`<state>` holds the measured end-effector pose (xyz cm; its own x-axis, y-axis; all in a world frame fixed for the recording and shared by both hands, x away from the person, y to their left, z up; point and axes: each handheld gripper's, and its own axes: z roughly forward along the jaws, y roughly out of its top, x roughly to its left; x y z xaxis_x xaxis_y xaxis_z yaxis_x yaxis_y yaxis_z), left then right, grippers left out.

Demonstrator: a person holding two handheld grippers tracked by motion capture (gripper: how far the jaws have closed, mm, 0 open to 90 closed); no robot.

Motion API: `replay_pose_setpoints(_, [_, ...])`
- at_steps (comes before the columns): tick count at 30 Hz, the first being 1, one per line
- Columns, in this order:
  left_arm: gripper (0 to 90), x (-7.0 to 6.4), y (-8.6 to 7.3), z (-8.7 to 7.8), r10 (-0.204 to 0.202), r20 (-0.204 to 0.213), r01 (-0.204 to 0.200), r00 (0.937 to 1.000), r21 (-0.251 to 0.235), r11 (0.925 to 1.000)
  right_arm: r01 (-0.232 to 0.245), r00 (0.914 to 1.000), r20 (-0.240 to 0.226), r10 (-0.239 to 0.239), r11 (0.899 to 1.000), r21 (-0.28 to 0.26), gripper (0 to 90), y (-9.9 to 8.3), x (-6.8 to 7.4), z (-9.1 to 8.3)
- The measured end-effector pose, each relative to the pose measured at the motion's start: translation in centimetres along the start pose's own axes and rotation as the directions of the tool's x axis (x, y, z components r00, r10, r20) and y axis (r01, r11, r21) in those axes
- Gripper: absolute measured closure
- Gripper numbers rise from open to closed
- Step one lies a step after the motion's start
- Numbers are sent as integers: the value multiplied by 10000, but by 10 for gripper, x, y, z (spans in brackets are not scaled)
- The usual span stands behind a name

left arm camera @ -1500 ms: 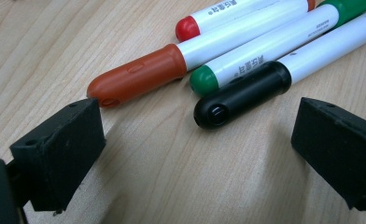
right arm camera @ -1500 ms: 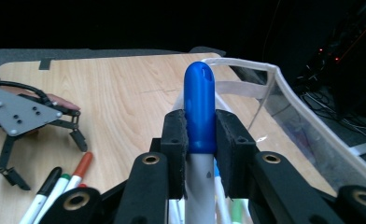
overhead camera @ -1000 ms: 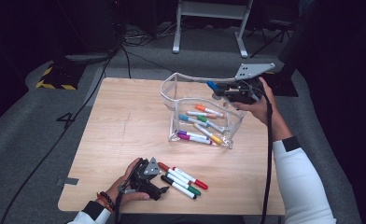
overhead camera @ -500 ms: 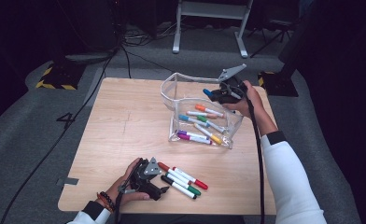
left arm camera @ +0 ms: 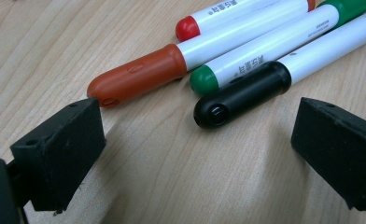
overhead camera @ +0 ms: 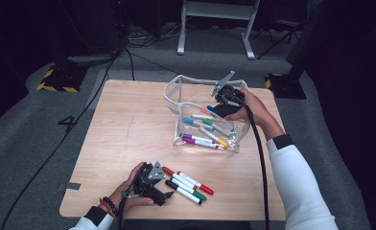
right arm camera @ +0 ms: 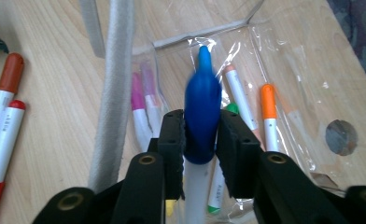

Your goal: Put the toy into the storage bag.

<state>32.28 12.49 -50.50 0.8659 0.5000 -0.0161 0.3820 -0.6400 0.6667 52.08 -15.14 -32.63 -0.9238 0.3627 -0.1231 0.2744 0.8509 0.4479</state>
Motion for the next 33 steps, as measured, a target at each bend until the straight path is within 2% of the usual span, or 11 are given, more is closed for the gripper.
replay_pose_setpoints(6, [30, 0, 0, 0, 6, 4, -6, 10000, 7, 10000, -187, 9974, 685, 217, 9989, -435, 590, -2, -1, -5])
replay_pose_setpoints(9, [30, 0, 0, 0, 3, 3, -3, 10000, 4, 10000, -321, 9949, 908, 433, 9921, -1214, 522, -7, -2, -13])
replay_pose_setpoints(11, [30, 0, 0, 0, 3, 1, -3, 10000, 1, 10000, -623, 9924, 931, 807, 9807, -1855, 491, -11, -2, -22])
replay_pose_setpoints(13, [30, 0, 0, 0, 8, 2, -8, 10000, 4, 10000, -615, 9914, 965, 887, 9650, -2549, 441, -17, 0, -32])
replay_pose_setpoints(17, [30, 0, 0, 0, 0, 4, 0, 10000, 2, 10000, -839, 9866, 993, 1291, 9254, -3696, 360, -31, 6, -55])
replay_pose_setpoints(18, [30, 0, 0, 0, 2, 3, -2, 10000, 1, 10000, -843, 9834, 1162, 1396, 9175, -3887, 359, -36, 9, -62])
replay_pose_setpoints(21, [30, 0, 0, 0, -2, 4, 2, 10000, -1, 10000, -916, 9804, 1173, 1580, 8941, -4383, 362, -47, 19, -72])
replay_pose_setpoints(24, [30, 0, 0, 0, 5, 2, -5, 10000, 0, 10000, -767, 9808, 1239, 1509, 8813, -4664, 368, -60, 37, -78])
replay_pose_setpoints(26, [29, 0, 0, 0, -10, -19, 10, 10000, 8, 10000, -683, 9845, 1092, 1373, 8735, -4819, 369, -67, 47, -79])
replay_pose_setpoints(30, [28, -1, 1, 1, -60, -78, 60, 10000, -8, 10000, -459, 9907, 884, 1031, 8669, -4963, 368, -81, 71, -74])
replay_pose_setpoints(33, [28, -2, 2, 1, -105, -124, 105, 9999, -1, 9999, -240, 9955, 678, 655, 8716, -4897, 367, -91, 89, -62])
